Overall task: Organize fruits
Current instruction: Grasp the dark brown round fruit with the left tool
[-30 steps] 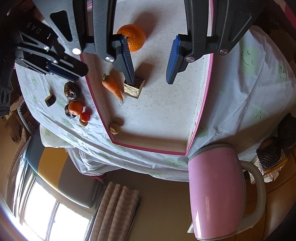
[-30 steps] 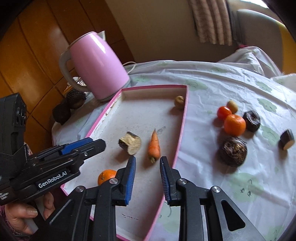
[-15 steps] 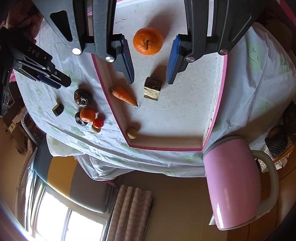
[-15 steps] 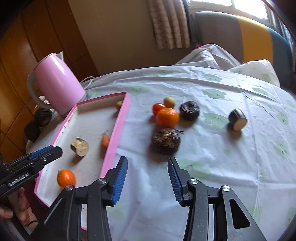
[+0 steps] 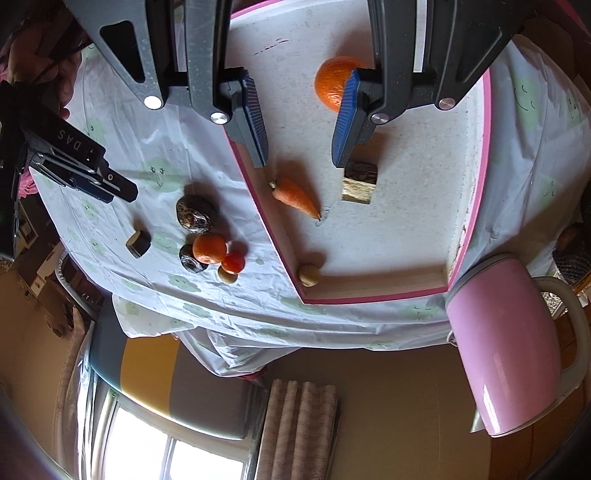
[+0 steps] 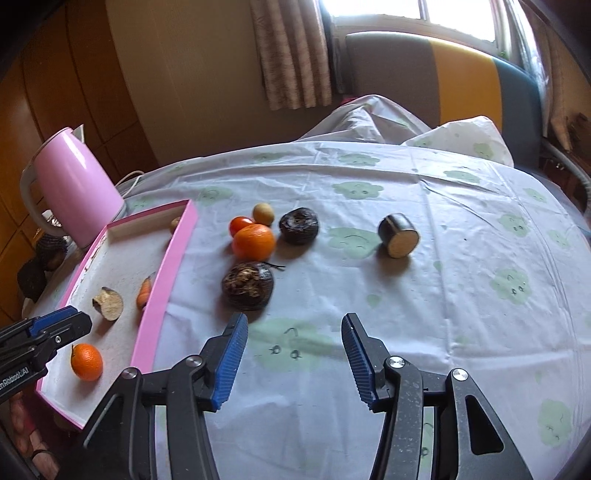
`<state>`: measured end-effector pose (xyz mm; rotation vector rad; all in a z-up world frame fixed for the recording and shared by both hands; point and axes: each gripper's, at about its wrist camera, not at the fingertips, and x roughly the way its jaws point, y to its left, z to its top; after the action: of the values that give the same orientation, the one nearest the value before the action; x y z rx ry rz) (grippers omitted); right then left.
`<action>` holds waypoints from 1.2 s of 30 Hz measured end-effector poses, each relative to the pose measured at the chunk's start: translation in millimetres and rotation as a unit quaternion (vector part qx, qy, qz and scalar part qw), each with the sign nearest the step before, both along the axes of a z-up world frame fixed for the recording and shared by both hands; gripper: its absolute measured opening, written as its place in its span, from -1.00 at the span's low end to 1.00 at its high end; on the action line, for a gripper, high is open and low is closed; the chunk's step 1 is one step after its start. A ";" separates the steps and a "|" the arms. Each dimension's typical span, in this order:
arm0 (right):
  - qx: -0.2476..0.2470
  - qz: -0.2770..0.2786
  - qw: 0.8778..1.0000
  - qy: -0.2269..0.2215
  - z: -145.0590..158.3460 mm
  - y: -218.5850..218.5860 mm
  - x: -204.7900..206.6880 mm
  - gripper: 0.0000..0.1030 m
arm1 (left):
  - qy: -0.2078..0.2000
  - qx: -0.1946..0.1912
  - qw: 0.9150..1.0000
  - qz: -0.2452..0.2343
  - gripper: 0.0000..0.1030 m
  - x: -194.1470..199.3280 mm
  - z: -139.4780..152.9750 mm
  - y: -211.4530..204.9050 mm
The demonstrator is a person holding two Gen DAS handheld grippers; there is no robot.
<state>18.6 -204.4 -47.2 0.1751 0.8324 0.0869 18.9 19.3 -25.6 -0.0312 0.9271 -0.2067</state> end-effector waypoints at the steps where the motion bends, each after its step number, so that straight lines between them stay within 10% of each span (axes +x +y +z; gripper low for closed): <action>1: 0.000 -0.006 1.000 0.002 -1.1 -3.6 0.8 0.07 | 0.001 0.000 1.000 -0.003 -0.30 -0.1 -0.5 -1.7; 36: 0.010 -0.089 0.996 0.020 -24.8 -62.4 -4.9 0.25 | 0.082 -0.024 0.993 -0.079 -0.08 80.9 -27.1 -119.1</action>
<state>13.7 -266.8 -72.0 0.2701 0.8523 -0.0763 99.8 -99.7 -52.7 -0.0203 1.0900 -0.3783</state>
